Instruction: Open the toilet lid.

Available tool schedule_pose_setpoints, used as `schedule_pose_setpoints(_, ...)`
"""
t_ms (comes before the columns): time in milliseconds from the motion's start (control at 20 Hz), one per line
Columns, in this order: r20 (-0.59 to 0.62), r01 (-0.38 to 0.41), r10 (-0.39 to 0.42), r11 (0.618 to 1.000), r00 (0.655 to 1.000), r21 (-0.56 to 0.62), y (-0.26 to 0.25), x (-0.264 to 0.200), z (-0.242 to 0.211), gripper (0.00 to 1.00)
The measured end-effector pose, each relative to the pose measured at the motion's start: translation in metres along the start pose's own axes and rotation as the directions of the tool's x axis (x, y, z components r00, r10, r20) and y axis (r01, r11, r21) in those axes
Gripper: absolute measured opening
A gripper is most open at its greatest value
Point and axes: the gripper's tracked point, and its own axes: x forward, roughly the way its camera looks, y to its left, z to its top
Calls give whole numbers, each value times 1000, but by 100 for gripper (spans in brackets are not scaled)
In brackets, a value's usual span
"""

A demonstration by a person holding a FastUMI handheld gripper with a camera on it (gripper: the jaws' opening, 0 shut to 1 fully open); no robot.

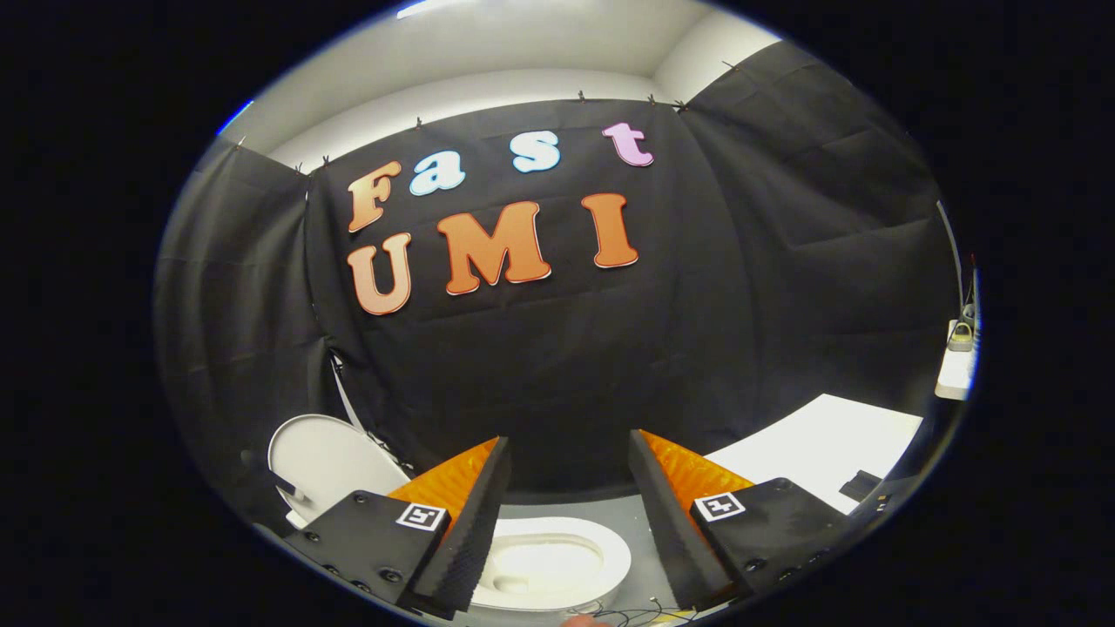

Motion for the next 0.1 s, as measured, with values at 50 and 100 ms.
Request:
schedule_pose_setpoints(50, 4, 2, -2, 1000, 1000, -3, -1, -1, 0, 88)
schedule_pose_setpoints(100, 9, -1, 1, 1000, 1000, -8, -1, -2, 1, 88)
